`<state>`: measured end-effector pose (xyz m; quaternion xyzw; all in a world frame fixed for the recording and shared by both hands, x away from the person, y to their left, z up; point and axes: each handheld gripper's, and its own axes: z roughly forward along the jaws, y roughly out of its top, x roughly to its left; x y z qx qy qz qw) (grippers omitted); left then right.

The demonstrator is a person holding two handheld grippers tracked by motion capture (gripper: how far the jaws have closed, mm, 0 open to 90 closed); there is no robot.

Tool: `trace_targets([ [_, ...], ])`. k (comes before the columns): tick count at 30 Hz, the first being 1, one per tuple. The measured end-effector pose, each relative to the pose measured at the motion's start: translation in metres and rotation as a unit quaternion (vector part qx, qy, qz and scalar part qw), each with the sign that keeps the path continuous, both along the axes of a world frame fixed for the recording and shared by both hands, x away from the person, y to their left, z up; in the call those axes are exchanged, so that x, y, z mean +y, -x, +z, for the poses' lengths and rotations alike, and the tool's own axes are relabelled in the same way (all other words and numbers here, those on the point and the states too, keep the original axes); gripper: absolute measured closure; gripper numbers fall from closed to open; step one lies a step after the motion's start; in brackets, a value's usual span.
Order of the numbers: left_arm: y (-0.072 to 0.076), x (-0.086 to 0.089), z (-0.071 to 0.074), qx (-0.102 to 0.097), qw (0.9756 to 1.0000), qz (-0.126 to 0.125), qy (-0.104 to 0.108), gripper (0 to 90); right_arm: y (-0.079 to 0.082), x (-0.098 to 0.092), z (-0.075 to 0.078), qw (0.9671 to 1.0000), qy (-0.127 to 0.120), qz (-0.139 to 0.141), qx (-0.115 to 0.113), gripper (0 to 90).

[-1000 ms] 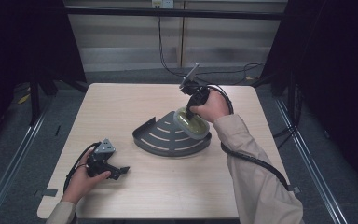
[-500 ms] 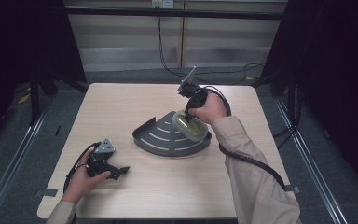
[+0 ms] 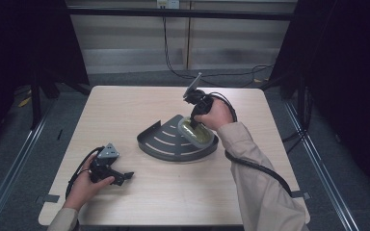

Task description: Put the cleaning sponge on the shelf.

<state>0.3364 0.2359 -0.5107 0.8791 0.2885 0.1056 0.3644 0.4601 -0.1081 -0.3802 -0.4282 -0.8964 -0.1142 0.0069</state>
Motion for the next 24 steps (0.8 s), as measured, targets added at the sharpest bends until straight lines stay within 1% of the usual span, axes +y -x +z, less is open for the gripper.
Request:
trace_targets([
  [2, 0.000, 0.000, 0.000, 0.000, 1.0000, 0.000, 0.000, 0.0, -0.001, -0.001, -0.002, 1.0000, 0.001, 0.003, -0.001, 71.5],
  [3, 0.000, 0.000, 0.000, 0.000, 1.0000, 0.000, 0.000, 0.0, -0.001, 0.000, -0.002, 1.0000, -0.001, 0.000, 0.001, 71.5],
  [9, 0.000, 0.000, 0.000, 0.000, 1.0000, 0.000, 0.000, 0.0, -0.002, 0.000, -0.005, 1.0000, -0.001, 0.001, 0.003, 71.6],
  [14, 0.000, 0.000, 0.000, 0.000, 1.0000, 0.000, 0.000, 0.0, -0.003, 0.001, -0.006, 1.0000, -0.002, 0.005, 0.000, 71.6],
  [16, 0.000, 0.000, 0.000, 0.000, 1.0000, 0.000, 0.000, 0.0, -0.004, 0.001, -0.007, 1.0000, -0.003, 0.007, 0.003, 71.6],
  [18, 0.000, 0.000, 0.000, 0.000, 1.0000, 0.000, 0.000, 0.0, -0.004, 0.001, -0.007, 1.0000, 0.000, 0.008, 0.001, 71.6],
  [20, 0.000, 0.000, 0.000, 0.000, 1.0000, 0.000, 0.000, 0.0, -0.004, 0.000, -0.009, 1.0000, -0.002, 0.007, 0.002, 71.6],
  [24, 0.000, 0.000, 0.000, 0.000, 1.0000, 0.000, 0.000, 0.0, -0.005, -0.001, -0.011, 1.0000, 0.001, 0.004, 0.005, 71.5],
])
